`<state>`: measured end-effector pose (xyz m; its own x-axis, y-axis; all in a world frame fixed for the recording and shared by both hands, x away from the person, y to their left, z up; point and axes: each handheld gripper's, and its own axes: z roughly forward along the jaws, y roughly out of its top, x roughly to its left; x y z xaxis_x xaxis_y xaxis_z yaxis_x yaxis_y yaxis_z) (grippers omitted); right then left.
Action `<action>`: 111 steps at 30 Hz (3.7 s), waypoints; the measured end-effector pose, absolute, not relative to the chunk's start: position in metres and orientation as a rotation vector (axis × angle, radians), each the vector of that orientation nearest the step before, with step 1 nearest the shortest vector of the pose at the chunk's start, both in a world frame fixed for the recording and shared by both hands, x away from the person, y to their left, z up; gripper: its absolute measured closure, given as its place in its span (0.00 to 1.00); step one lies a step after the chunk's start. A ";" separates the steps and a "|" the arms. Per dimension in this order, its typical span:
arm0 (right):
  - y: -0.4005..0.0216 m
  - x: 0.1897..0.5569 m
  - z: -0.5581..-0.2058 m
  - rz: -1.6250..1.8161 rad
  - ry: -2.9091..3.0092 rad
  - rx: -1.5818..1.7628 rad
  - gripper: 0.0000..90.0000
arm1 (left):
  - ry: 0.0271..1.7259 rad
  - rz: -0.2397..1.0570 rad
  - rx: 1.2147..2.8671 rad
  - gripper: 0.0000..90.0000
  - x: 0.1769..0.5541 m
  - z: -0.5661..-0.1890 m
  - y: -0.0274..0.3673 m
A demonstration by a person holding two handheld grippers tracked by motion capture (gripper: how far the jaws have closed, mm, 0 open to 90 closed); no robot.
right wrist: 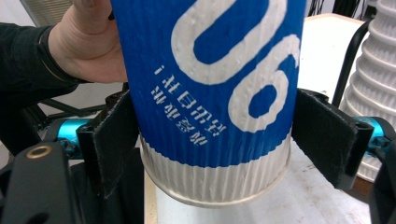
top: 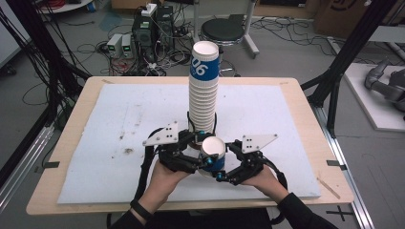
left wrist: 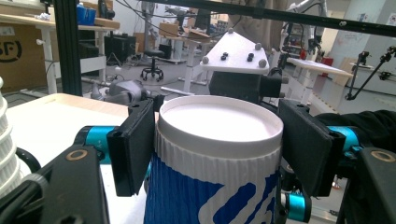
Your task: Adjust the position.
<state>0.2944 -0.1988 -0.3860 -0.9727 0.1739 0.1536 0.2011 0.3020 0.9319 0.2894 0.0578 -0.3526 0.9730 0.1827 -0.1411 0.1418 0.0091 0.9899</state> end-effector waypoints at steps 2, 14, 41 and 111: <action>-0.197 0.294 -0.386 -1.801 -2.523 -0.366 0.19 | 0.258 0.027 1.560 0.34 0.289 -0.353 0.056; -0.199 0.296 -0.385 -1.768 -2.555 -0.333 0.22 | 0.259 0.029 1.582 0.33 0.290 -0.352 0.058; -0.196 0.296 -0.381 -1.522 -2.718 -0.241 0.21 | 0.230 -0.024 1.936 0.32 0.295 -0.336 0.054; -0.218 0.298 -0.361 -1.627 -2.722 -0.257 0.20 | 0.185 -0.015 1.908 0.33 0.298 -0.333 0.071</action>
<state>0.2979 -0.2185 -0.3612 -0.9861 0.1588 0.0480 0.1175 0.4640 0.8780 0.2984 0.0708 -0.3331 0.9874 0.1216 -0.1015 0.1364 -0.3270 0.9351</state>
